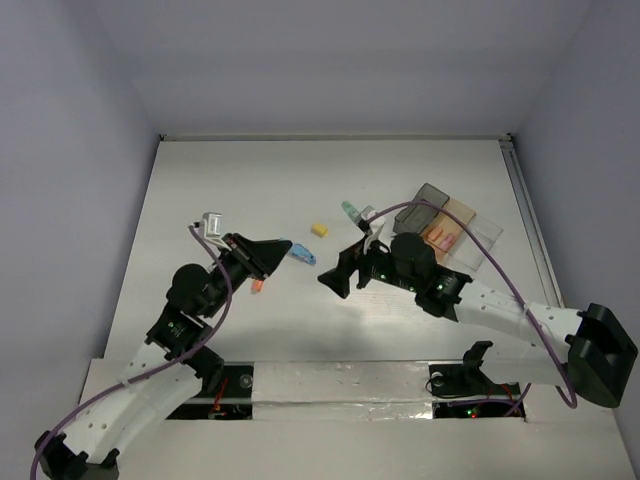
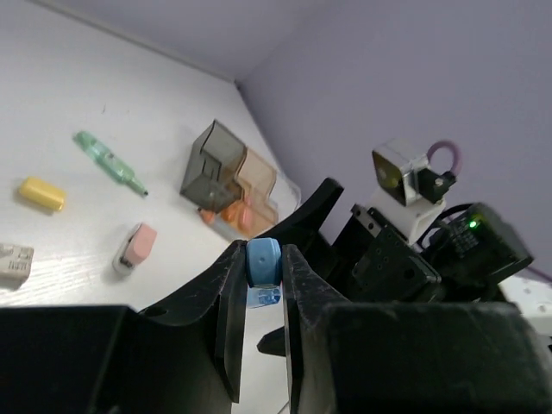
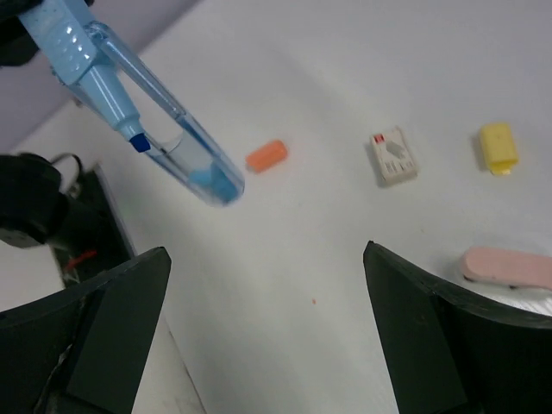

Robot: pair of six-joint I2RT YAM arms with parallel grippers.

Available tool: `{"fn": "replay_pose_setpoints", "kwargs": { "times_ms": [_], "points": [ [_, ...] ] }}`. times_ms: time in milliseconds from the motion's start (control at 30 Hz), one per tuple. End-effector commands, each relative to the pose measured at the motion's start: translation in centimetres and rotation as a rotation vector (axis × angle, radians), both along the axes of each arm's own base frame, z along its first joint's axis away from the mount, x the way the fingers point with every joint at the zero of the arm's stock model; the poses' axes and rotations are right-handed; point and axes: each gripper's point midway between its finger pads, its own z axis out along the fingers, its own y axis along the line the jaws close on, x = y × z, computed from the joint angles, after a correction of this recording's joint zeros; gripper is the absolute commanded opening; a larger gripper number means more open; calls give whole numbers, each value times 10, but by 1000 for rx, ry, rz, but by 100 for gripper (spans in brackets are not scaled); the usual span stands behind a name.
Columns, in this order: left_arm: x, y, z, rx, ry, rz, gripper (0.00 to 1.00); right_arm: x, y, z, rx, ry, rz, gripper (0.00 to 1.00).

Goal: Sort the stationery into containers
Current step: Close the pen cap on the pen.

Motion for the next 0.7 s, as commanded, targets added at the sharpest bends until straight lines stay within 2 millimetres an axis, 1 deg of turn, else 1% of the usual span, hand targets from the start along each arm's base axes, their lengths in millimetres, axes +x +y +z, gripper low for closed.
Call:
{"fn": "replay_pose_setpoints", "kwargs": {
  "times_ms": [0,33,67,100,133,167,200,233,267,300,333,367,400,433,467,500,533,567,667],
  "points": [
    [-1,15,48,-60,-105,66,0,-7,13,71,335,-84,31,100],
    [-3,15,53,-69,-113,59,0,-10,13,74,370,-92,45,100],
    [-5,15,64,-83,-132,53,0,-13,14,92,446,-133,67,100],
    [-7,15,69,-92,-138,45,0,-16,12,88,464,-133,73,100],
    [-9,14,74,-98,-146,36,0,-15,9,90,495,-134,72,100],
    [-11,14,79,-108,-156,31,0,-20,7,103,559,-176,109,100],
    [-15,15,90,-125,-179,16,0,-21,5,105,585,-180,129,100],
    [-18,14,96,-138,-188,7,0,-17,1,106,613,-163,133,100],
    [-21,14,103,-153,-199,-2,0,-23,-1,119,662,-203,184,100],
    [-24,14,108,-166,-212,-15,0,-22,3,113,673,-161,210,100],
    [-26,13,112,-183,-216,-27,0,-23,5,115,686,-154,241,99],
    [-27,12,114,-187,-219,-34,0,-30,5,130,726,-200,309,99],
    [-29,12,118,-192,-225,-44,0,-30,12,121,729,-154,339,98],
    [-30,11,119,-200,-222,-47,0,-32,15,123,741,-151,367,97],
    [-31,11,120,-203,-223,-54,0,-37,17,134,764,-181,417,97],
    [-32,10,120,-204,-223,-64,0,-37,21,134,770,-160,436,97],
    [-33,9,120,-206,-223,-70,0,-31,28,125,758,-134,440,97],
    [-34,8,118,-211,-213,-76,0,-31,30,129,769,-144,459,97],
    [-34,8,116,-219,-200,-80,0,-35,33,130,802,-138,508,98]
  ]
}}
